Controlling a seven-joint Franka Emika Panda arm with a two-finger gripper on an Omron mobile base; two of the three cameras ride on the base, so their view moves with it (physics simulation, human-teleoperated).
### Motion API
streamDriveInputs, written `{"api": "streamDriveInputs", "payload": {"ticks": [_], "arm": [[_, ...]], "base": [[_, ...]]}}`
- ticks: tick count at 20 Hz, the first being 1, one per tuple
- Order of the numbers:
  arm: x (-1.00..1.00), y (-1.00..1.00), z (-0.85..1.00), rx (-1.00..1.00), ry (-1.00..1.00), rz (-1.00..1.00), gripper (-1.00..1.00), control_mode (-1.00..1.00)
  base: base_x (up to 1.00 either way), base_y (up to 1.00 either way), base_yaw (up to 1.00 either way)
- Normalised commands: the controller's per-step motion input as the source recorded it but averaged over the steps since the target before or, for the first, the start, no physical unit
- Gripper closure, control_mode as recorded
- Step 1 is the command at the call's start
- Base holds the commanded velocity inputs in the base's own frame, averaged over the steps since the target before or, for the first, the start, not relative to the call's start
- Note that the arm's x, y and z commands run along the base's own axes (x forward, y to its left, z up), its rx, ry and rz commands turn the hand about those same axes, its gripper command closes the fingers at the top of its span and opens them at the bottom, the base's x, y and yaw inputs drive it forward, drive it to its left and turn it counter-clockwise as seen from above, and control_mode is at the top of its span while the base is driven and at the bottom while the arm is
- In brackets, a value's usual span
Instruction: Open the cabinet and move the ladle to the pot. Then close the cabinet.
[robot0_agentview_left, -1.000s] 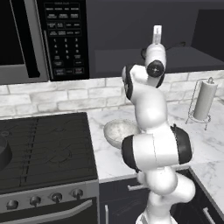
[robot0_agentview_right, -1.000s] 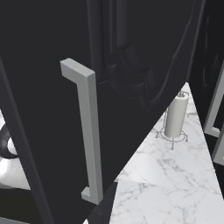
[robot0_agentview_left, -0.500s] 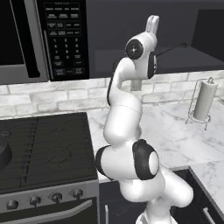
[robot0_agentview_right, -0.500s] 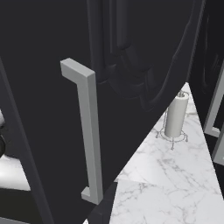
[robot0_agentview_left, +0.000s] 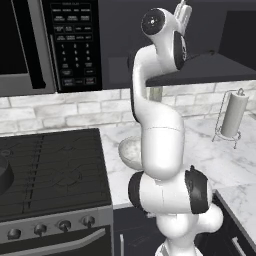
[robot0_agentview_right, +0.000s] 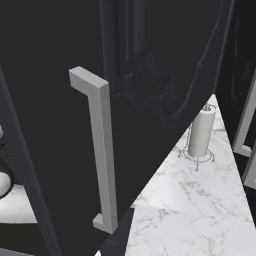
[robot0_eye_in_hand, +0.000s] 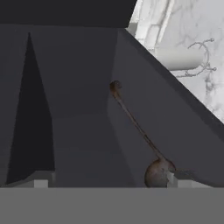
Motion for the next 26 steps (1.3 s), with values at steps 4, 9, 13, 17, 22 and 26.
{"api": "streamDriveInputs", "payload": {"ticks": [4,9,13,17,22,26], "arm": [[-0.53,-0.28,0.00,0.15,0.07,0.00,-1.00,-1.00],[-0.25,-0.59,-0.25,0.11,0.08,0.05,-1.00,-1.00],[-0.16,-0.42,-0.40,0.00,0.00,0.12,-1.00,-1.00],[0.00,-0.17,-0.02,0.00,0.02,0.10,-1.00,-1.00],[0.00,-0.18,-0.06,0.00,0.00,0.07,-1.00,-1.00],[0.00,-0.12,-0.14,0.00,0.00,0.04,-1.00,-1.00]], "base": [[0.00,0.00,0.00],[0.00,0.00,0.00],[0.00,0.00,0.00],[0.00,0.00,0.00],[0.00,0.00,0.00],[0.00,0.00,0.00]]}}
